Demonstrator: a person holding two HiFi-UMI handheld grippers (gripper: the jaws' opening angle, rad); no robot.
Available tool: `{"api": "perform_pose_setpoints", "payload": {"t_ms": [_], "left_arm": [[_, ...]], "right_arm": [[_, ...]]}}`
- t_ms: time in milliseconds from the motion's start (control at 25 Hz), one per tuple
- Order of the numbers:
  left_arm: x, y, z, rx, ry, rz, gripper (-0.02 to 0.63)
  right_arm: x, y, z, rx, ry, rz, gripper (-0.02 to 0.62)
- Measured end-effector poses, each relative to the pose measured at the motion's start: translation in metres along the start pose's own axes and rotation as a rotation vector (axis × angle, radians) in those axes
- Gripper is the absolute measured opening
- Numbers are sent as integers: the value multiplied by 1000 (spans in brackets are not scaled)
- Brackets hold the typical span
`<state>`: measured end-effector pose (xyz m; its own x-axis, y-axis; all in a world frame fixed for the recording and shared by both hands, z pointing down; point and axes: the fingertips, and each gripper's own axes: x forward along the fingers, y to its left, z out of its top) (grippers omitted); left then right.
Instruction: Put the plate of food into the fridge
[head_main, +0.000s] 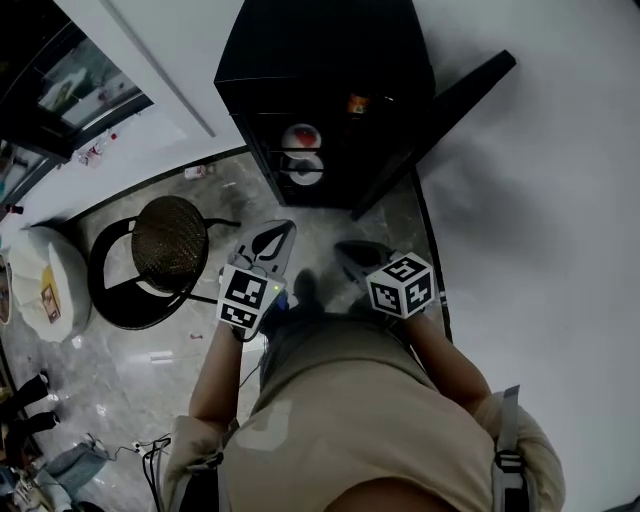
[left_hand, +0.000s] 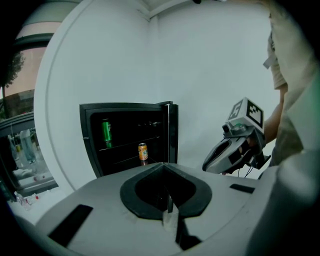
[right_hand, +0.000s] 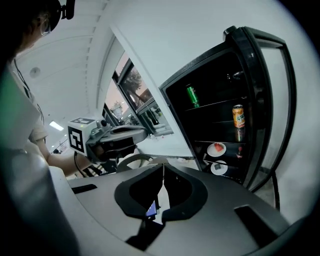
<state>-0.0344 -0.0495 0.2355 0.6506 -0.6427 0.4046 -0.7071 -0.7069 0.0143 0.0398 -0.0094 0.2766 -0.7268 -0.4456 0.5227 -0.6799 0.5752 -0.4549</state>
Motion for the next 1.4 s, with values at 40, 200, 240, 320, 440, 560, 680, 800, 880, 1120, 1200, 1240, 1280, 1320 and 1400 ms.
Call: {"api": "perform_pose_setpoints", "payload": {"t_ms": [40, 200, 240, 320, 440, 560, 680, 800, 880, 1120, 1200, 1240, 1280, 1320, 1400], "left_arm": [[2, -7, 4, 7, 0, -4, 9], [9, -37, 13, 22, -9, -29, 9], [11, -45, 14, 25, -10, -34, 9], [13, -58, 15, 29, -10, -41, 9], [17, -74, 20, 37, -14, -48, 9], [20, -91, 25, 50, -16, -66, 9], [22, -105, 24, 57, -12, -77, 9], [25, -118, 25, 51, -13, -86, 9], [27, -126, 29, 53, -16, -91, 9], [29, -146, 35, 68, -13, -98, 9], [25, -149, 37, 71, -13, -84, 9], [22, -149, 37, 70, -13, -72, 9], [18, -147, 37, 70, -14, -57, 9], [14, -144, 38, 70, -16, -41, 9], [6, -139, 39, 63, -23, -7, 9]], "right_arm": [[-6, -2, -2, 6, -7, 0, 25], [-28, -13, -9, 22, -36, -8, 25], [-33, -16, -11, 26, -43, -11, 25], [-45, -20, -13, 28, -58, -18, 25], [-61, -26, -16, 27, -74, -25, 25], [-74, -32, -20, 35, -82, -30, 25], [-85, -36, -25, 33, -86, -36, 25], [-97, -38, -29, 25, -93, -39, 25], [-105, -40, -30, 21, -99, -42, 25], [-125, -40, -37, 23, -107, -45, 25], [-131, -40, -39, 18, -103, -42, 25], [-133, -39, -41, 13, -99, -38, 25], [-135, -39, -41, 7, -98, -33, 25], [-137, -39, -41, 2, -100, -28, 25], [-139, -39, -43, -6, -103, -19, 25]]}}
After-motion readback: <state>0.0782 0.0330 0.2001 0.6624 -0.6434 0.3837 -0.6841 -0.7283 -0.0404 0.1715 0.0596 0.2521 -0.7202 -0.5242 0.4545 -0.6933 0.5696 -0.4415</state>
